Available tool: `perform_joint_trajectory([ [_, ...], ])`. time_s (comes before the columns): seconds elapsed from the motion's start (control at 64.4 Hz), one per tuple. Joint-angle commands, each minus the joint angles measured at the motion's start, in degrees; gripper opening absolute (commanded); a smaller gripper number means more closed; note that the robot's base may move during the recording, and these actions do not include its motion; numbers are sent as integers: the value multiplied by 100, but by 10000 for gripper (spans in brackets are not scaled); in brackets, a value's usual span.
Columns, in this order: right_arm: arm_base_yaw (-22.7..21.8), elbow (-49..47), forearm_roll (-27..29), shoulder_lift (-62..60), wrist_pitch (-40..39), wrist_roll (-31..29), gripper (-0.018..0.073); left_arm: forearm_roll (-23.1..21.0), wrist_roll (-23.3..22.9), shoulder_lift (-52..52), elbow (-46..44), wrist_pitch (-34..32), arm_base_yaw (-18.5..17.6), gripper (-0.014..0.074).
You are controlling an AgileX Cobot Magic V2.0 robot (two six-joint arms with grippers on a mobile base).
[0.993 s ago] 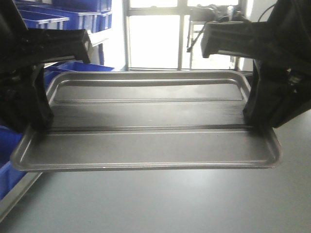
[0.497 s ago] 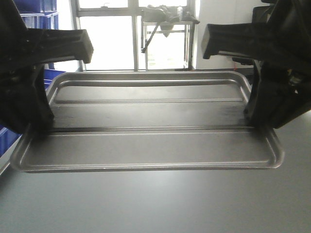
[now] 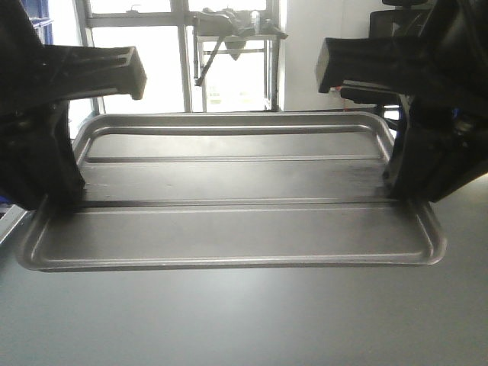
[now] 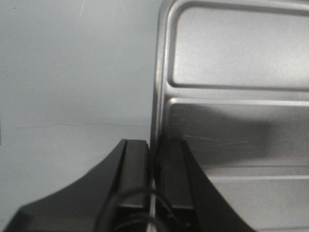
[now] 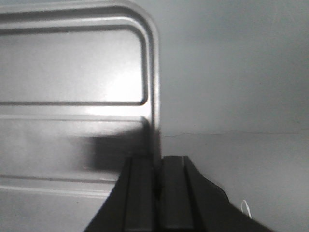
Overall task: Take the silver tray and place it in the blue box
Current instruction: 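Hold the tray level in both grippers while the base drives to the crate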
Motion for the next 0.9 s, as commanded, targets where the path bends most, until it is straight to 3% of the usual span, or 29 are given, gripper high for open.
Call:
perform_joint_trajectory([
  [0.0, -7, -148, -267, -174, -102, 13, 57, 164, -54, -166, -143, -32, -30, -9],
  [0.885, -7, -148, -267, -174, -95, 13, 57, 164, -54, -166, -143, -24, -30, -9],
])
